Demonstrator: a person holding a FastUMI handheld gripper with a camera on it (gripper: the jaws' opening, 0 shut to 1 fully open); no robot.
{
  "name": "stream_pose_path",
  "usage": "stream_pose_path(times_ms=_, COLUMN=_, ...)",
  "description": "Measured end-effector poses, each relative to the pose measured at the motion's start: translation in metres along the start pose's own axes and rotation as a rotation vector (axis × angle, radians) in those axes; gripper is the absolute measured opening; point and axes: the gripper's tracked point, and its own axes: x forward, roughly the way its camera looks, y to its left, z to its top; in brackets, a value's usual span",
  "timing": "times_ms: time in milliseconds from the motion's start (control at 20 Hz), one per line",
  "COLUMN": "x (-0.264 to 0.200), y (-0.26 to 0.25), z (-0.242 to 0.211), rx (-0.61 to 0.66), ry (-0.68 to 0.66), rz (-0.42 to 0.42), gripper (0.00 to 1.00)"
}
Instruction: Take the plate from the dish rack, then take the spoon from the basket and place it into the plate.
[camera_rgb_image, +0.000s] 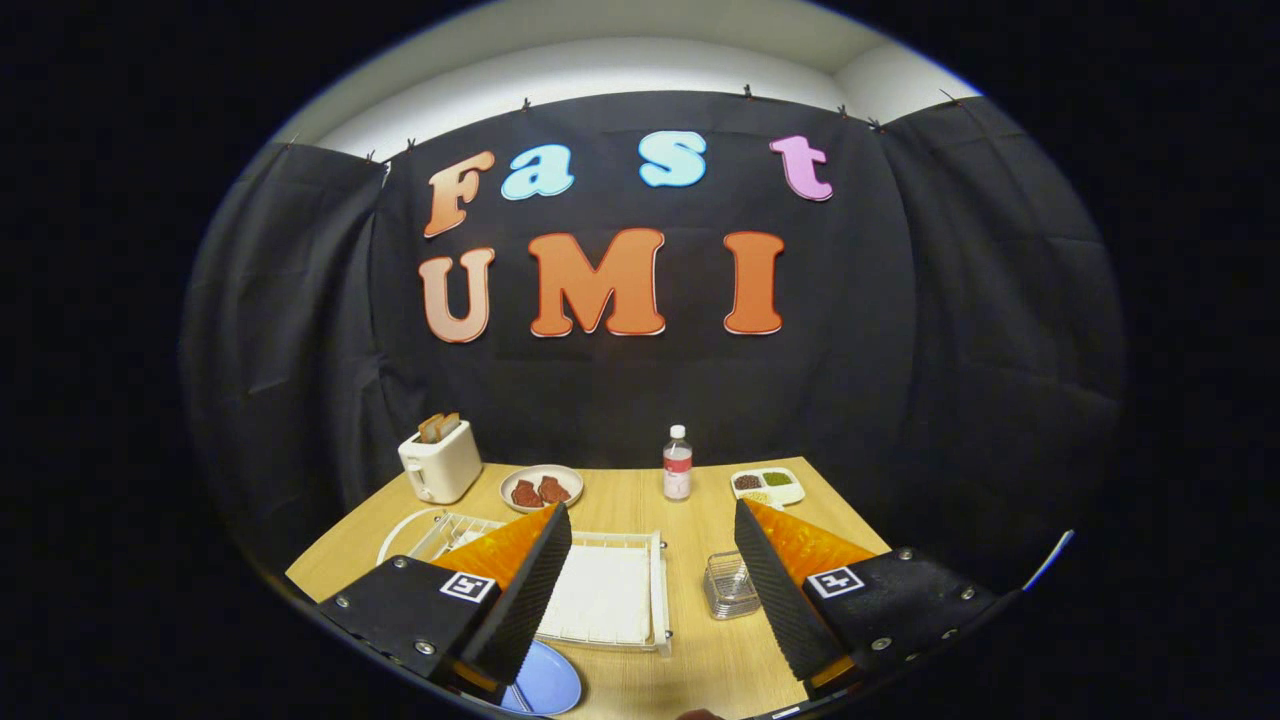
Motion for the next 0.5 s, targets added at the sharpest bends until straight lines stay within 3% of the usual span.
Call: stream_pose_path(times_ms=500, x=-0.004, y=-0.039, z=0.021, rx=0.067, ry=-0.051, rz=-0.088, gripper=0.97)
